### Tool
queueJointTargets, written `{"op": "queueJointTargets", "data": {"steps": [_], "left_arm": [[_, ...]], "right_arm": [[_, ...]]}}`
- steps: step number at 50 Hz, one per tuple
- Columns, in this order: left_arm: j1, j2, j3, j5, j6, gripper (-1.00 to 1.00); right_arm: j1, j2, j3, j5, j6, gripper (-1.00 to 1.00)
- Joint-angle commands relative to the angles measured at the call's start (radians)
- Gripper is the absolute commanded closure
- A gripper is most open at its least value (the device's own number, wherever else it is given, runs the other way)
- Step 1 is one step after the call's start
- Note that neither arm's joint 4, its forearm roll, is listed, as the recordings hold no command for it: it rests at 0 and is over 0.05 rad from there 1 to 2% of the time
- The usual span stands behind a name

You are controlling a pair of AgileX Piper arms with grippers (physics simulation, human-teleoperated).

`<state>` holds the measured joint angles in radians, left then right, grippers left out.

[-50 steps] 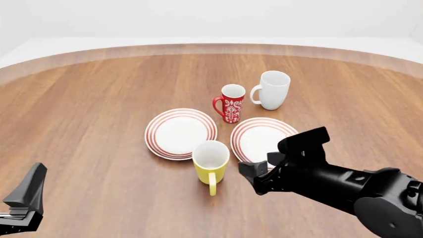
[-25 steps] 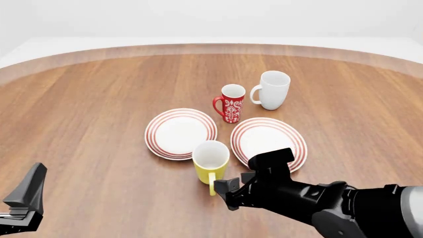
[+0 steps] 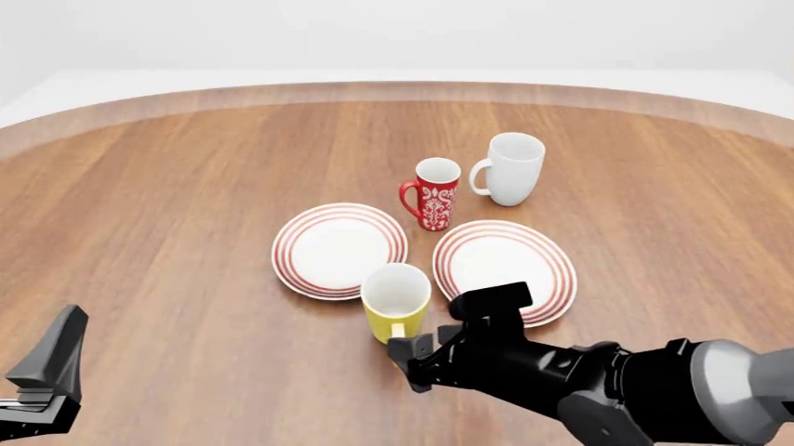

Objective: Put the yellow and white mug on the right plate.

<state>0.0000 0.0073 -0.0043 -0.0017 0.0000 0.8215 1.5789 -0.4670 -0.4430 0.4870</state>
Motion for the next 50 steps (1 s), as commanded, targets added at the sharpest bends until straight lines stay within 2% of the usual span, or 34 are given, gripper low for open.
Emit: {"op": "queueJointTargets", "data": {"steps": [1, 27, 50], "left_arm": [[0.0, 0.0, 0.0, 0.0, 0.0, -1.0], [0.0, 0.0, 0.0, 0.0, 0.0, -1.0], [0.0, 0.0, 0.0, 0.0, 0.0, -1.0]], "right_arm": [[0.014, 0.047, -0.016, -0.038, 0.028, -1.0], [0.042, 0.209, -0.018, -0.207, 0.129, -1.0], [0.042, 0.242, -0.011, -0.252, 0.139, -1.0]]}}
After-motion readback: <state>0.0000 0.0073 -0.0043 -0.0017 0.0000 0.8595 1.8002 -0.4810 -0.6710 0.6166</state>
